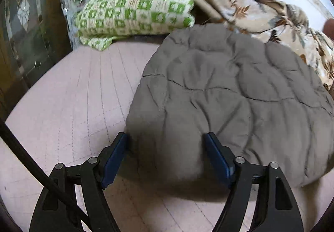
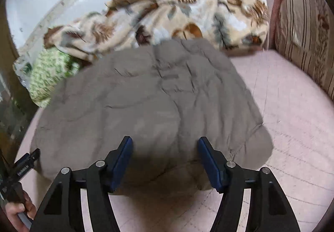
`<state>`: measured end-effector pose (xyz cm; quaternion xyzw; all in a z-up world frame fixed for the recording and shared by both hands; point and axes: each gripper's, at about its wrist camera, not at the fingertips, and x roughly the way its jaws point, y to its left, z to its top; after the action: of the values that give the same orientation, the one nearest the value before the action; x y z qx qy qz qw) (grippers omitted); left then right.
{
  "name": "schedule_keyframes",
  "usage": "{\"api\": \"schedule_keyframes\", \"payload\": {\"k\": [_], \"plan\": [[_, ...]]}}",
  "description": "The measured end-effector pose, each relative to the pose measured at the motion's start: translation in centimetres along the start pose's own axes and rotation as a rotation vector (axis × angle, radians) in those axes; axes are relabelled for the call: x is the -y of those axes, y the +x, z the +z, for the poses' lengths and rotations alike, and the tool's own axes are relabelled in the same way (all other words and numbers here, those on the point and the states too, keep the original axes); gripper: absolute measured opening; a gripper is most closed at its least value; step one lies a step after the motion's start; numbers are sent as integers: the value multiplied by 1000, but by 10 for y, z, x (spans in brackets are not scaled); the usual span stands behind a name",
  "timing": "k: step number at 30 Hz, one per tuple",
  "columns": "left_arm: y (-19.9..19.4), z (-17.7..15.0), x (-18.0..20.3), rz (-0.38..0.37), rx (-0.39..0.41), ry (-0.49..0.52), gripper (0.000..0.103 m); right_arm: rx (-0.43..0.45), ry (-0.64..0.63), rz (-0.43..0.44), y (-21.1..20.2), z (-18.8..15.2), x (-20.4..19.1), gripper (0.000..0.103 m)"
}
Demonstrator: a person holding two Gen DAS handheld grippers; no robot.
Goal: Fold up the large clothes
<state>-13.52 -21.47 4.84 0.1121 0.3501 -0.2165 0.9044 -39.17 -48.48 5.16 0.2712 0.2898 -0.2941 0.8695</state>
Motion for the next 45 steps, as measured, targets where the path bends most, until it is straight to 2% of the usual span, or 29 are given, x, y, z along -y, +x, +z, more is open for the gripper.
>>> {"api": "schedule_keyframes", "payload": {"k": [6,10,15,27,33,39,45], "plan": [[10,4,4,26,-30,3,82,-42,-39,-42,25,-2,-2,70],[5,5,9,52,-7,13,82,-62,-20,-16,28,0,5,70],[-8,5,9,73,29,31,82,-10,20,41,1,2,8,70],[-28,8,13,46,72,39,82,48,83,-41,-20,8,40,70],[-30,8,13,42,88,38,82,23,72,-50,-10,7,38,70],[-41,8,19,25,138,54,82,23,40,-52,-9,6,32,70],[-58,7,33,19,225,108,82,43,-24,-35,-14,3,15,70]]}}
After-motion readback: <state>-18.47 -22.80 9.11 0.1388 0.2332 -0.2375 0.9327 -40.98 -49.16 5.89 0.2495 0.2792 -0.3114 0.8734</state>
